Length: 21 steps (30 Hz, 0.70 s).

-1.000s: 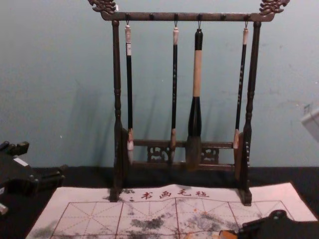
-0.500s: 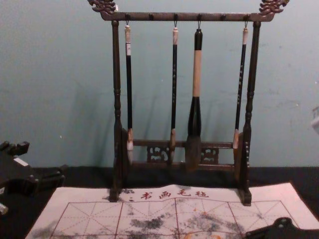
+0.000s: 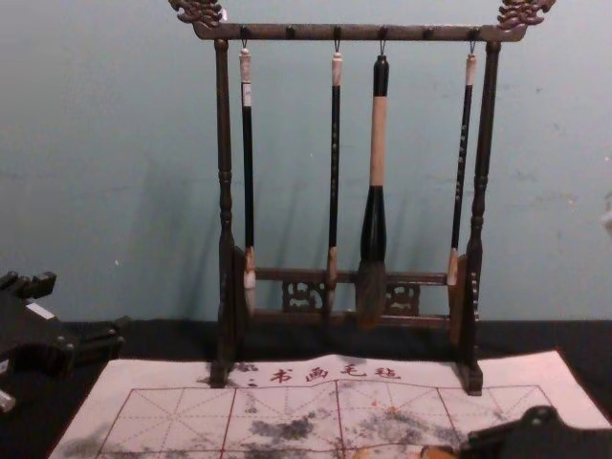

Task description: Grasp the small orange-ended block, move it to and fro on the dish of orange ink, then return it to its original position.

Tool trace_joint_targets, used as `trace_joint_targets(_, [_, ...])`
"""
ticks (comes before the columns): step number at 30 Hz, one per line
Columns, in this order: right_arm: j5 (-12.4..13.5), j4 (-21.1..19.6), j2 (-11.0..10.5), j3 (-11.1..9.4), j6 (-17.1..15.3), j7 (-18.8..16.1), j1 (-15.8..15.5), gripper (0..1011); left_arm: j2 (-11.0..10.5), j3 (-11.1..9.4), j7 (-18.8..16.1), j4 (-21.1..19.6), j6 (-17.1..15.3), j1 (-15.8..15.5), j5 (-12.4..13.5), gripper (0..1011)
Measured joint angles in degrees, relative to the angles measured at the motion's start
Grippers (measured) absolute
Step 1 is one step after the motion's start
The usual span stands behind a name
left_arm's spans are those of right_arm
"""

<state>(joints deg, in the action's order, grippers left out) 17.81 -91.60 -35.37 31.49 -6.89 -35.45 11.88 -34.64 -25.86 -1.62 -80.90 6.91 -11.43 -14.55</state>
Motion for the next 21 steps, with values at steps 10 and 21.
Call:
trace_joint_targets(10, [0.51,-1.22,-0.65,-1.79,-0.11,1.89,-0.40,101,0.00,0.00,0.00,0.01,0.00,0.00,0.00,1001])
trace_joint_targets(21, [0.35,-3.31,-1.94,-6.05,-1.88,6.12,-2.13,101,0.00,0.00,0.00,0.00,0.00,0.00,0.00,1001])
